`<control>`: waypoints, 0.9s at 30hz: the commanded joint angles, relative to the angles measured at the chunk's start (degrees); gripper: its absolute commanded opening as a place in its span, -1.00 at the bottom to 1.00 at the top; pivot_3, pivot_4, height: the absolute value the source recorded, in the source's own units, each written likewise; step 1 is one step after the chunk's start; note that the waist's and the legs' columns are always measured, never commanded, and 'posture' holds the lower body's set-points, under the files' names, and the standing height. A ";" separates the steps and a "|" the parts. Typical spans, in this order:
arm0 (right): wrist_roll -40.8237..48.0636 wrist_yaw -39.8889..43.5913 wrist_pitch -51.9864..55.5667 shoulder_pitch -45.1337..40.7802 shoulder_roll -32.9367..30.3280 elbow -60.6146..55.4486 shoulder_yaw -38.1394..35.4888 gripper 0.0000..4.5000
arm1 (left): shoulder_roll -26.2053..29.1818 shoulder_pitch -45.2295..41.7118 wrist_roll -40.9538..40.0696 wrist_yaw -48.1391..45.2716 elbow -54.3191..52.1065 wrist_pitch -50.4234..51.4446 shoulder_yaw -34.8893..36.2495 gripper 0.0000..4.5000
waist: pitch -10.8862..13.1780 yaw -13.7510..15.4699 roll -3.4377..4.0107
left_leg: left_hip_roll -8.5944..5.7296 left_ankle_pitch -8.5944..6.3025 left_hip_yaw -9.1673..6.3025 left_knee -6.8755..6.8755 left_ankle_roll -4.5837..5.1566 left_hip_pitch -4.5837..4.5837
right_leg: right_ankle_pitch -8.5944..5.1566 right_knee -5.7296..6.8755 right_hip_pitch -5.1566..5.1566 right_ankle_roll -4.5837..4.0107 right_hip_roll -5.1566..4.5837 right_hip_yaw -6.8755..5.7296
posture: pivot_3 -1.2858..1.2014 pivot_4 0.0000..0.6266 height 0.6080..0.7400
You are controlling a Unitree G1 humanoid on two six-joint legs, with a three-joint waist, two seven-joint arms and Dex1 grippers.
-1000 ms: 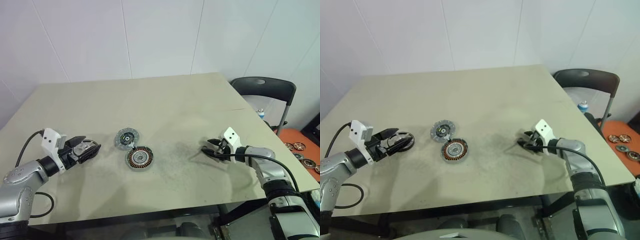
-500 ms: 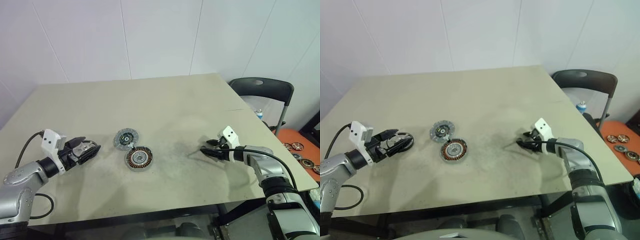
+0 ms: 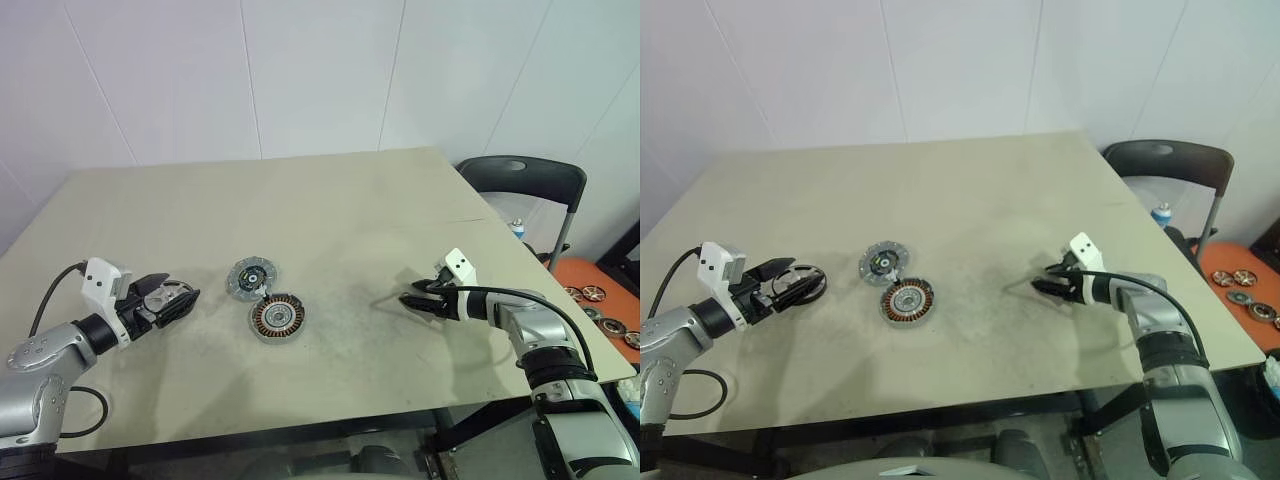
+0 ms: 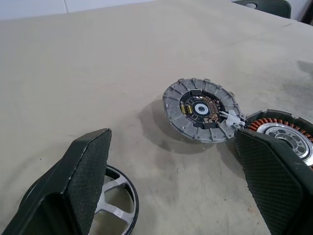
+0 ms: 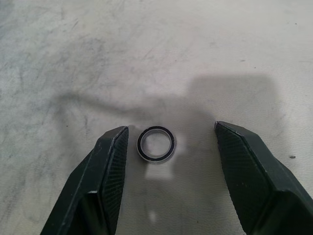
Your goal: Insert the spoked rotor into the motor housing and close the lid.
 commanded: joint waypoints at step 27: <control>-4.37 0.13 -5.36 1.31 1.66 2.85 3.77 -0.36 | 0.99 -2.20 0.33 0.17 -0.77 -0.78 1.29 0.92 | 0.01 -0.03 -0.06 | 0.22 -0.10 0.13 0.00 -0.06 0.26 | -0.01 -0.04 0.23 -0.01 0.17 0.00 | 0.03 -1.00 1.00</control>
